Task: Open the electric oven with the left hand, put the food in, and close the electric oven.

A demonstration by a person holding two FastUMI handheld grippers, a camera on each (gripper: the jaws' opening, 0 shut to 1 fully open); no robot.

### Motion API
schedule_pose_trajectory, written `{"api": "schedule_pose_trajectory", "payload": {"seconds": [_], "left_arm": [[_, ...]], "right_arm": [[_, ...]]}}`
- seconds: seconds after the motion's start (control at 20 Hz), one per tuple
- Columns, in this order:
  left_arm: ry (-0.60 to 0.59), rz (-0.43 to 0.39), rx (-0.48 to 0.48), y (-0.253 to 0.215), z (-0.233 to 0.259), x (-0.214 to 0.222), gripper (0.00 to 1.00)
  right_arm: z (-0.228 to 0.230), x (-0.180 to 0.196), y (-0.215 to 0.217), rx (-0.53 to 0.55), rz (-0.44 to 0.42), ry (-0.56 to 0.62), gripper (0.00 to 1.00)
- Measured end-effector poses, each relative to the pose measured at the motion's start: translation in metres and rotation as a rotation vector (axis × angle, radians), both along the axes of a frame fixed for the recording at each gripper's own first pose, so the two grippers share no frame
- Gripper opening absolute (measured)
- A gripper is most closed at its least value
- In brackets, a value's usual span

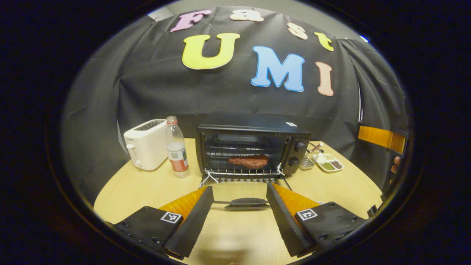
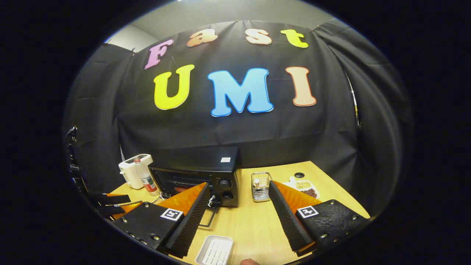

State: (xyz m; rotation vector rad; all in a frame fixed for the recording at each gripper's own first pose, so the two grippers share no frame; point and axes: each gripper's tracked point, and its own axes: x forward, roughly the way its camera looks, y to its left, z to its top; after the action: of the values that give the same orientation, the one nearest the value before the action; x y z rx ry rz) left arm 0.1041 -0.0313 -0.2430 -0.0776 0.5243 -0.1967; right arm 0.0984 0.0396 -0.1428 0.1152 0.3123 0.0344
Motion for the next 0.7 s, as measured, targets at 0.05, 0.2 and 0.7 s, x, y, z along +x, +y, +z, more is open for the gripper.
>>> {"api": "schedule_pose_trajectory", "payload": {"seconds": [0.05, 0.2, 0.7], "left_arm": [[0.017, -0.01, -0.003, -0.004, -0.009, -0.001, 0.98], [0.075, -0.046, 0.013, -0.014, -0.039, -0.005, 0.97], [0.257, -0.08, -0.003, -0.04, -0.111, 0.005, 1.0]], "right_arm": [[0.0, -0.003, -0.008, -0.004, -0.016, 0.0, 0.98], [-0.001, -0.014, -0.03, -0.025, -0.066, 0.01, 0.97], [0.0, -0.041, -0.084, -0.074, -0.207, 0.038, 0.98]]}}
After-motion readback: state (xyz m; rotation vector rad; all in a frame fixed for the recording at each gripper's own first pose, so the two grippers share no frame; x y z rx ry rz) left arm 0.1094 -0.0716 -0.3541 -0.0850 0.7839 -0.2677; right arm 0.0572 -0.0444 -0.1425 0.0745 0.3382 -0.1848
